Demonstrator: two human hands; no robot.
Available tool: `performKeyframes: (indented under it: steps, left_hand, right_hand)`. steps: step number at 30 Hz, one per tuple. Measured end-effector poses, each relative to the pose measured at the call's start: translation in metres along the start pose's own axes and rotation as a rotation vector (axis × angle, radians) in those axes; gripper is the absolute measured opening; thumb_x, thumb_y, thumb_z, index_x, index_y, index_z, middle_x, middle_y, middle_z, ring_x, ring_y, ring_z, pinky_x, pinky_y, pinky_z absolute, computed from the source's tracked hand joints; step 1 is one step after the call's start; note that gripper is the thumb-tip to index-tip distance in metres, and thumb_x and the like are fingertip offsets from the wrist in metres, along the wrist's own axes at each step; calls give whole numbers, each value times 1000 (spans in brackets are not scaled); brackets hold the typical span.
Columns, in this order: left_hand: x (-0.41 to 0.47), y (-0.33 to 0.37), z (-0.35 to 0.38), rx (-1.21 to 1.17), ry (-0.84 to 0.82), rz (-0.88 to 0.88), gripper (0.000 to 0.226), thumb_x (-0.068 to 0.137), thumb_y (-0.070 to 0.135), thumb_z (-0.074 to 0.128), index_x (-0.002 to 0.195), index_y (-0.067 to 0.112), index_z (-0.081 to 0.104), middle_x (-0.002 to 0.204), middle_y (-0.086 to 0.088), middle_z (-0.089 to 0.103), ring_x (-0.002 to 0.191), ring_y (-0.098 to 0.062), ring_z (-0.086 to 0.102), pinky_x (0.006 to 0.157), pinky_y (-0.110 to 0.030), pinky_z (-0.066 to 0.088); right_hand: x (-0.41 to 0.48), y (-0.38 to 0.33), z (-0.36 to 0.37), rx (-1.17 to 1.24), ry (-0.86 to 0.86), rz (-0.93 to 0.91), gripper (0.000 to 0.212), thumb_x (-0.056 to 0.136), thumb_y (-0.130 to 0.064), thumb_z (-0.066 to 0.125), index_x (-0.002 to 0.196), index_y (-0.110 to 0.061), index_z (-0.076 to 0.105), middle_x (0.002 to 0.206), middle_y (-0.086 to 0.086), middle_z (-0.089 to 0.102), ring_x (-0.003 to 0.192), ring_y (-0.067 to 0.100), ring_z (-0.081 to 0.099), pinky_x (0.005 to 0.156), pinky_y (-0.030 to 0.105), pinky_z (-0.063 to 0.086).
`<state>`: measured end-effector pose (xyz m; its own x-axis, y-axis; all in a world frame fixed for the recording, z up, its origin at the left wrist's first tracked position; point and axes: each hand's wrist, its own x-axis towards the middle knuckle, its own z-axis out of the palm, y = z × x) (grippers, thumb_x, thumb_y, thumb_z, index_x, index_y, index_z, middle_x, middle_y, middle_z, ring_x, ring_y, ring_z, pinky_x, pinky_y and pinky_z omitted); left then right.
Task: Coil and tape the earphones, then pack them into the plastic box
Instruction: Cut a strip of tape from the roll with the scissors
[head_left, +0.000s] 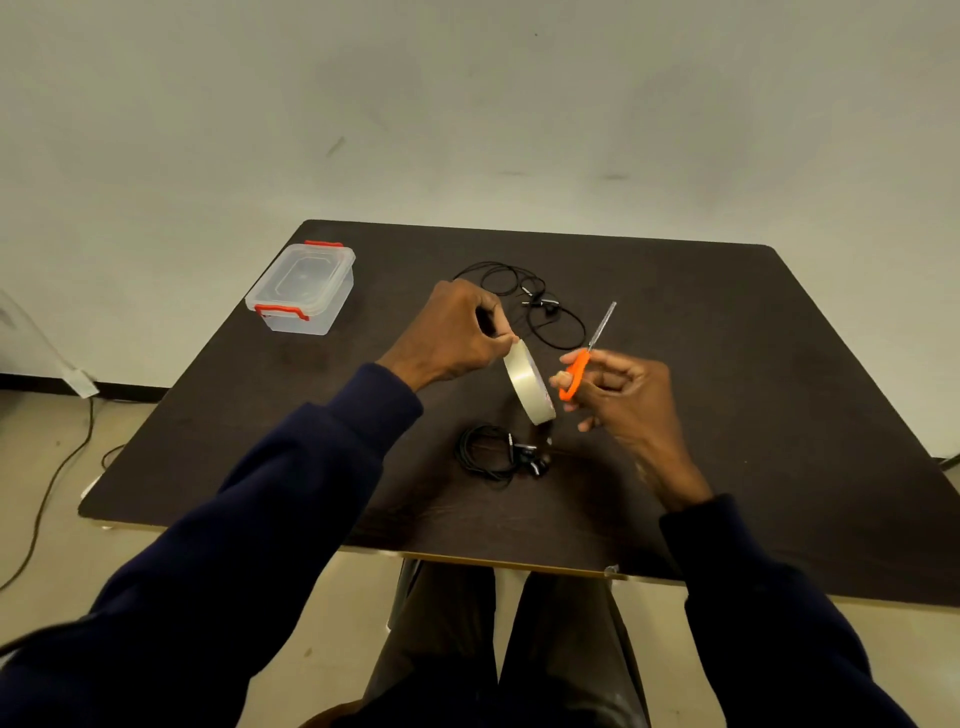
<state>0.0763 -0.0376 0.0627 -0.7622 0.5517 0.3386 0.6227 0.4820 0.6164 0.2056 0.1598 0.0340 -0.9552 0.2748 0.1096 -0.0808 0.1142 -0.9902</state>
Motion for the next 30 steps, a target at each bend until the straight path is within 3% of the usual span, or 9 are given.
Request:
performKeyframes:
  steps: [4, 8, 12, 17, 22, 26, 30]
  left_hand:
    - [0, 0, 3, -4, 26, -60, 8, 84, 11, 84, 80, 7, 78, 79, 1, 75, 68, -6, 70, 62, -11, 53]
    - [-1, 0, 4, -6, 52, -81, 10, 83, 11, 84, 80, 4, 78, 78, 0, 75, 65, -4, 68, 60, -9, 52]
    - [-3, 4, 8, 24, 59, -78, 11, 82, 11, 84, 77, 8, 75, 77, 0, 73, 64, -3, 67, 60, -9, 53]
    - [-4, 2, 9, 5, 87, -107, 12, 82, 10, 85, 75, 8, 75, 75, 0, 72, 61, -1, 65, 58, -7, 51]
    - [-11, -1, 8, -66, 129, -104, 9, 83, 11, 85, 79, 5, 78, 74, 8, 72, 65, 4, 68, 59, -9, 51]
    - [-16, -6, 7, -156, 141, -84, 8, 84, 13, 84, 86, 7, 81, 82, 4, 77, 75, -2, 73, 69, -16, 58]
    - [-17, -10, 8, -190, 122, -50, 7, 85, 13, 83, 88, 6, 81, 88, -2, 80, 80, -6, 76, 76, -27, 63]
  right_hand:
    - [6, -12, 12, -115, -114, 34, 21, 91, -17, 77, 109, -9, 70, 83, 10, 79, 63, 30, 76, 44, 28, 53]
    - [8, -18, 20, -172, -171, 74, 25, 91, -17, 77, 112, -7, 68, 82, 12, 78, 62, 29, 76, 42, 27, 52]
    - [3, -14, 35, -172, -81, 96, 28, 85, -18, 83, 107, -9, 68, 79, 11, 78, 61, 27, 76, 43, 30, 54]
    - [-3, -9, 45, -248, 9, 67, 34, 82, -15, 85, 107, -12, 64, 81, 6, 77, 53, 20, 74, 36, 23, 47]
    - [3, -10, 43, -329, -9, 54, 32, 86, -4, 78, 115, -9, 67, 80, 10, 77, 53, 18, 74, 38, 22, 48]
    - [6, -12, 39, -397, -56, 55, 39, 87, -6, 79, 124, -4, 68, 78, 6, 77, 56, 17, 75, 45, 28, 58]
    - [2, -12, 41, -451, -73, 55, 40, 87, -11, 81, 125, -5, 68, 81, 3, 76, 57, 12, 75, 46, 22, 55]
